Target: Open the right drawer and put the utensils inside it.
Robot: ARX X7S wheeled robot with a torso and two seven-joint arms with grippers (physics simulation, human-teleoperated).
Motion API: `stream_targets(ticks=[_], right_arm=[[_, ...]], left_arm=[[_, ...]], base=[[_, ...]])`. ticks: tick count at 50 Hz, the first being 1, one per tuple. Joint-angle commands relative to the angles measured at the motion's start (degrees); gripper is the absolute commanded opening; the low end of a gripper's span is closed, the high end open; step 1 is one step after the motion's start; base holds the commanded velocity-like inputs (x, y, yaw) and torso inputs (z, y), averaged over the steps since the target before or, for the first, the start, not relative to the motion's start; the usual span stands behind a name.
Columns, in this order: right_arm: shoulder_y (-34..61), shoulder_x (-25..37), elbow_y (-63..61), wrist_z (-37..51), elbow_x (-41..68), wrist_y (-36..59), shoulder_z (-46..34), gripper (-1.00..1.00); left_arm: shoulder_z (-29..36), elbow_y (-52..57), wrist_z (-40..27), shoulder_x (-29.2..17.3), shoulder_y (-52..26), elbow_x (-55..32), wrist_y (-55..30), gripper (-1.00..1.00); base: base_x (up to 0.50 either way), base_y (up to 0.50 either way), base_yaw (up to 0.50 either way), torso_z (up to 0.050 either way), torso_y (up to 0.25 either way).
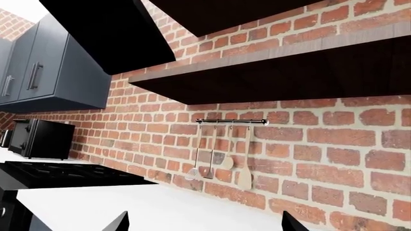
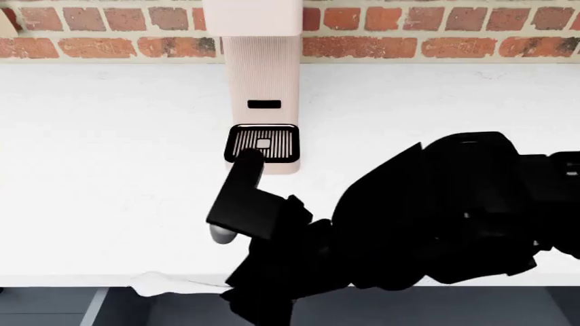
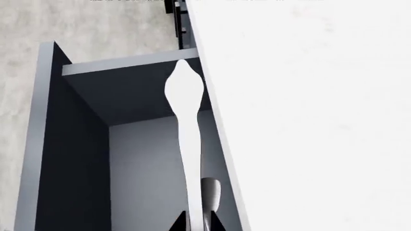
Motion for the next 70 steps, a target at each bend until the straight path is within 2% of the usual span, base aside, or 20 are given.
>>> stream_targets(ticks=[1, 32, 49, 50, 70], right_arm=[[-0.4, -0.8, 0.5, 2.9, 1.3, -0.1, 0.2, -1.00], [0.8, -1.7, -3.7, -1.7, 5.4, 2.6, 1.7, -1.00], [0.2, -2.7, -5.3, -2.0, 3.7, 3.3, 1.7, -1.00], [0.2, -2.7, -5.3, -1.9, 3.5, 3.3, 1.7, 1.00], [0.9, -2.0, -6.8, -0.8, 3.5, 3.7, 2.3, 1.00]], left_arm=[[0.2, 0.0, -0.3, -0.3, 0.1, 0.0, 0.0, 1.00], [0.6, 0.0, -0.4, -0.6, 0.1, 0.2, 0.1, 1.00], [0.6, 0.0, -0.5, -0.6, 0.0, 0.1, 0.0, 1.00], [0.6, -0.1, -0.5, -0.7, 0.0, 0.1, 0.0, 1.00], [0.7, -0.1, -0.3, -0.6, -0.1, 0.2, 0.1, 1.00]], base=[[0.00, 0.00, 0.00, 0.000, 0.000], [0.00, 0.00, 0.00, 0.000, 0.000], [0.00, 0.00, 0.00, 0.000, 0.000], [0.00, 0.00, 0.00, 0.000, 0.000], [0.00, 0.00, 0.00, 0.000, 0.000]])
